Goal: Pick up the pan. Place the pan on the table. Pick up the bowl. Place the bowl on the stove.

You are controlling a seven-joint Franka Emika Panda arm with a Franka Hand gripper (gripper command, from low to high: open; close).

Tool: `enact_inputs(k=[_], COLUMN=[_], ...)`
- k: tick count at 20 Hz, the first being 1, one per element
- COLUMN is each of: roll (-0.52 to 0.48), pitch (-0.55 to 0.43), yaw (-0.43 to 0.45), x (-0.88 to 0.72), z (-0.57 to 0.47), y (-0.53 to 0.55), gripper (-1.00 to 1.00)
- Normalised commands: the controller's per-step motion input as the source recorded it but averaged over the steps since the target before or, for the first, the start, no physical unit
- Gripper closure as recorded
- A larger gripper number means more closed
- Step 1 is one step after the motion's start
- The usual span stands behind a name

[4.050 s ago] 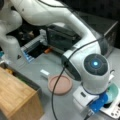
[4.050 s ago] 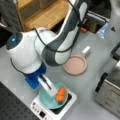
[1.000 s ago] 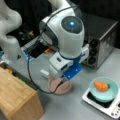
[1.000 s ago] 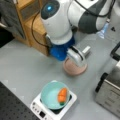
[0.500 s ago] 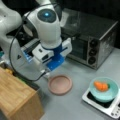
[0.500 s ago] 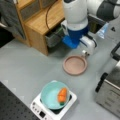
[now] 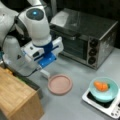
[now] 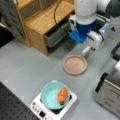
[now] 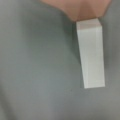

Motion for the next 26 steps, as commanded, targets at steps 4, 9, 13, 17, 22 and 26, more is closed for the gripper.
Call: enact_inputs(k=[4,9,13,17,22,26], roll=[-0.211,-0.209,-0.158,-0.142,-0.141,-0.141], pitch=[-0.127,-0.109,-0.115,-0.114,-0.112,-0.112], yaw=[0.178,0.181,0.117,0.097,0.096,0.096], x=[-0.16,-0.13,-0.11,-0.11,-0.11,-0.11], z=[-0.14,-0.11,-0.08,-0.07,-0.07,-0.07], y=[0.03,0.02,0.01,0.01,0.01,0.01], gripper=[-1.00,-1.00,-1.00,-1.00,-1.00,-1.00])
